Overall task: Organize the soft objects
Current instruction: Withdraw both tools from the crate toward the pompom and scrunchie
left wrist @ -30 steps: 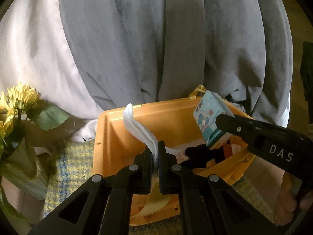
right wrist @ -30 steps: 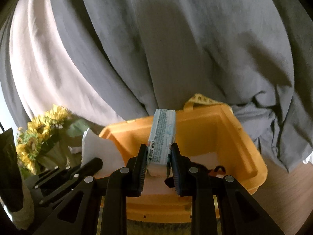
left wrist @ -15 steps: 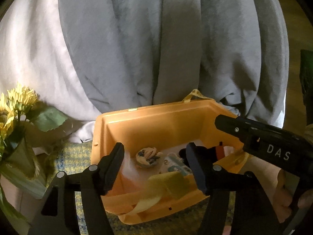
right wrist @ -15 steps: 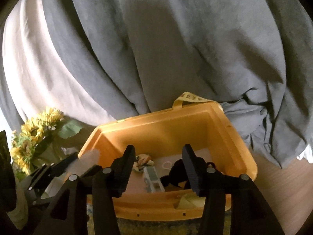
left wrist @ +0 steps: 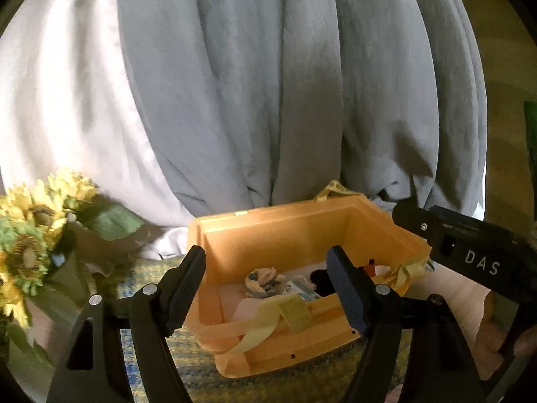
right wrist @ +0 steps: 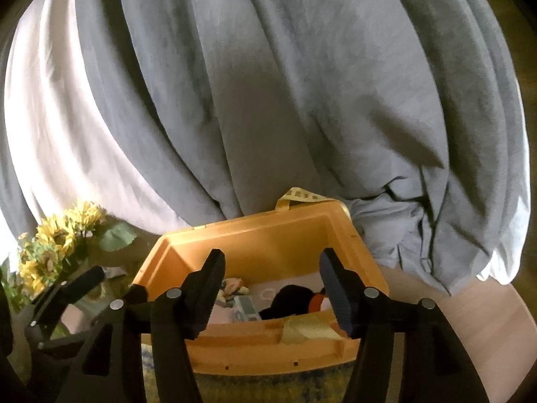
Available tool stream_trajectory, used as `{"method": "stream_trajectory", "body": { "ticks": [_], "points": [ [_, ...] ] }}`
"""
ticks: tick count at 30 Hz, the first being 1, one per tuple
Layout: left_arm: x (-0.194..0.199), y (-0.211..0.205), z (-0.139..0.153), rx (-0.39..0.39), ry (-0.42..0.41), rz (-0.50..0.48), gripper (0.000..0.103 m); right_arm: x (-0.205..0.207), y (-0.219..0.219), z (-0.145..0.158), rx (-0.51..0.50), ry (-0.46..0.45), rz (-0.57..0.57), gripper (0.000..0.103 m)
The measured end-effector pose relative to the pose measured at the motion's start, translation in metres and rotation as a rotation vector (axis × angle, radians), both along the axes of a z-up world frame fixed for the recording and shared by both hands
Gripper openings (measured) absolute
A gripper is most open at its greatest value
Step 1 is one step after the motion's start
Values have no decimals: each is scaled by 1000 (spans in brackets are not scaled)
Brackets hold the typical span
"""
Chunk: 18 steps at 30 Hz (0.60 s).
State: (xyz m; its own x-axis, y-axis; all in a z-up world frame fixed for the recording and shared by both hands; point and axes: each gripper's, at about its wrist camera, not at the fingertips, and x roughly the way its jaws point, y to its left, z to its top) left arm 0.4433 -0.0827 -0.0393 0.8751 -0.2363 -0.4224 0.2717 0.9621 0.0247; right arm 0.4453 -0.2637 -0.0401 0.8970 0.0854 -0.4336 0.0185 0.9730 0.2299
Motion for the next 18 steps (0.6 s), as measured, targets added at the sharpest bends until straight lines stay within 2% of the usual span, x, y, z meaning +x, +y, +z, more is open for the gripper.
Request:
{"method": "stream_trajectory", "body": {
  "ticks": [4, 10, 18],
  "points": [
    [-18, 7, 11, -5, -33, 16, 76, -18, 3, 11, -17, -29, -25, 74],
    [-44, 15, 22, -5, -64, 25, 79, -44, 8, 24, -41, -65, -43, 79],
    [-78, 23, 24, -2, -77, 32, 80, -78, 15, 27, -57, -63, -60, 85]
  ]
}}
